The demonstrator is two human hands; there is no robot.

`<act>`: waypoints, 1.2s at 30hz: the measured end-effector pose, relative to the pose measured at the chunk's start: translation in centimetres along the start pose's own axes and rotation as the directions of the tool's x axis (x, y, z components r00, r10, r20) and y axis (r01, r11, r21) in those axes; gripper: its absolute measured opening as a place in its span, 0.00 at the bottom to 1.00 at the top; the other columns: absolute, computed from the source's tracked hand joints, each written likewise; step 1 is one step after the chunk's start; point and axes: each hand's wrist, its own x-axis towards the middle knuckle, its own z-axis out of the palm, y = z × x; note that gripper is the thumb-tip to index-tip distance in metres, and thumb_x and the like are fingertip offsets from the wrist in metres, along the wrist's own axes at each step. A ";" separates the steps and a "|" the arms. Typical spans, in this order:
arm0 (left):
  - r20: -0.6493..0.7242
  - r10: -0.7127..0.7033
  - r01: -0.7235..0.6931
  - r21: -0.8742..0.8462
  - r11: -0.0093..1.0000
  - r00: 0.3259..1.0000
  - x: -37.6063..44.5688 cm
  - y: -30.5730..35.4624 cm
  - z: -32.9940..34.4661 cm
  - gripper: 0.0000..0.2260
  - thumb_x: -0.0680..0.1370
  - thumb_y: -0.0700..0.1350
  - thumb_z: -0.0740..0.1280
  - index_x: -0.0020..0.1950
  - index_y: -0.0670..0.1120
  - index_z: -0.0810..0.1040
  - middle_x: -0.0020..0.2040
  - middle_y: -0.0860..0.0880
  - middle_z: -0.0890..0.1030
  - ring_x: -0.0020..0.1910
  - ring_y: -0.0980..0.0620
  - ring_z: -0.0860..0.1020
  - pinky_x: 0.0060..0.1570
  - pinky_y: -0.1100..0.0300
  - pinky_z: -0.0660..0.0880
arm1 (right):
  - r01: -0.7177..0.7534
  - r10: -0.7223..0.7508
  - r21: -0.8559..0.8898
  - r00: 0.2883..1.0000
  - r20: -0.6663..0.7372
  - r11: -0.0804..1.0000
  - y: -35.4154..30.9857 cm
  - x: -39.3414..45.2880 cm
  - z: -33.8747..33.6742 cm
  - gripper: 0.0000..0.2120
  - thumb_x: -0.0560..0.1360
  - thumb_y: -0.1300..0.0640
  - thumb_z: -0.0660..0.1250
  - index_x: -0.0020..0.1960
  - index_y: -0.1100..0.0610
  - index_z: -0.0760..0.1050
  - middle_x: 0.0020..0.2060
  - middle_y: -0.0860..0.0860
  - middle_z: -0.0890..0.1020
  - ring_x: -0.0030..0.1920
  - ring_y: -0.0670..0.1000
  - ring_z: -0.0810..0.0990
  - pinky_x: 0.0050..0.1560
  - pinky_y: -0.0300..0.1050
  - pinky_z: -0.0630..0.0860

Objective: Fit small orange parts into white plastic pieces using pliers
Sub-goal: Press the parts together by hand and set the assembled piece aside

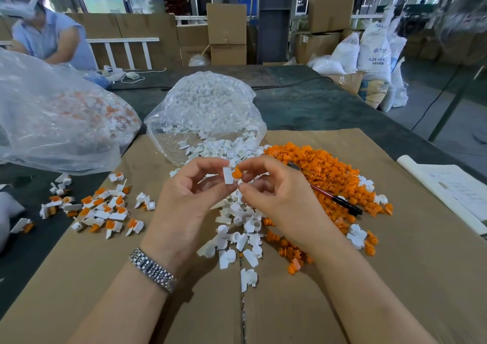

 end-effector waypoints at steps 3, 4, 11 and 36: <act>-0.002 0.050 -0.050 0.102 0.994 0.999 0.0 -0.1 -0.2 0.15 0.68 0.43 0.78 0.53 0.53 0.86 0.50 0.48 0.86 0.53 0.51 0.84 0.50 0.64 0.79 | 0.012 -0.013 0.037 1.000 0.012 0.999 0.0 0.0 -0.1 0.12 0.78 0.63 0.71 0.58 0.52 0.81 0.47 0.49 0.85 0.47 0.52 0.85 0.53 0.48 0.83; 0.005 0.059 -0.059 0.132 0.989 0.998 -0.1 -0.1 -0.3 0.14 0.68 0.44 0.77 0.53 0.54 0.86 0.50 0.48 0.86 0.53 0.51 0.84 0.50 0.64 0.80 | 0.016 -0.016 0.034 1.000 0.013 0.999 0.0 0.0 -0.2 0.11 0.77 0.63 0.72 0.58 0.53 0.81 0.47 0.50 0.85 0.47 0.53 0.85 0.53 0.49 0.83; 0.094 -0.110 0.124 -0.153 0.980 0.989 0.1 0.4 -0.6 0.10 0.74 0.43 0.76 0.54 0.43 0.86 0.50 0.42 0.86 0.50 0.46 0.85 0.50 0.57 0.82 | 0.179 -0.190 -0.221 0.981 -0.031 0.959 0.4 -0.2 -0.2 0.09 0.76 0.64 0.72 0.54 0.55 0.80 0.48 0.48 0.83 0.47 0.47 0.84 0.49 0.39 0.81; 0.100 -0.303 0.314 -0.119 0.942 0.948 0.0 1.0 -0.9 0.05 0.68 0.37 0.74 0.42 0.36 0.85 0.40 0.37 0.84 0.36 0.44 0.85 0.36 0.60 0.82 | 0.101 -0.095 -0.097 0.994 0.061 0.990 0.1 -0.1 -0.8 0.11 0.73 0.57 0.76 0.56 0.54 0.84 0.48 0.48 0.82 0.50 0.46 0.82 0.53 0.39 0.79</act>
